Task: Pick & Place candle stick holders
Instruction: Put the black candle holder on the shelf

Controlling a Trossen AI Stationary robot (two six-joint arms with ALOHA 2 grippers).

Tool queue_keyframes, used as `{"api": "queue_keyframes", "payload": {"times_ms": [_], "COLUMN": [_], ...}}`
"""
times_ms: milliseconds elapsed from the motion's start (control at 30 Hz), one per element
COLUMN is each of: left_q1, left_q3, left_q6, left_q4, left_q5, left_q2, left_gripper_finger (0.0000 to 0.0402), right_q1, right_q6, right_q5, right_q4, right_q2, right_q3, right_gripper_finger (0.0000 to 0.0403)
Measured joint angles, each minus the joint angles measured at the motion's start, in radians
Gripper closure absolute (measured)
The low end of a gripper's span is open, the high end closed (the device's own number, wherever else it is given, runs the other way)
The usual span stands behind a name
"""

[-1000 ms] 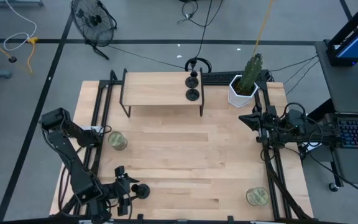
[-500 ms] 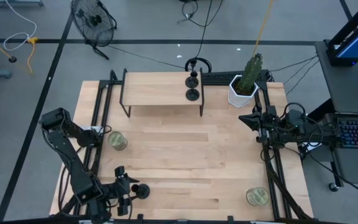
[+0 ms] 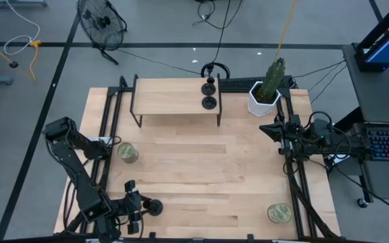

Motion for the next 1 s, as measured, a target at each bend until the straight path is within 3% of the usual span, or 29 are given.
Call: {"api": "queue_keyframes", "payload": {"times_ms": [300,700,1000], "left_q1": [0.0,0.017,0.118], "left_q3": [0.0,0.0,0.0], "left_q6": [0.004,0.015,0.063], "left_q4": [0.017,0.016,0.026], "left_q5": [0.0,-0.012,-0.134], "left_q2": [-0.001,-0.077,-0.189], "left_gripper_finger": [0.029,0.0289,0.0277], "right_q1": [0.0,0.0,0.0], "right_q6": [0.0,0.0,0.0], "right_q5": [0.0,0.0,0.0], "right_q4": [0.0,0.0,0.0], "right_q2": [0.0,0.0,0.0], "right_q3": [0.0,0.0,0.0], "right_gripper_finger": [0.0403,0.0403,0.0403]}}
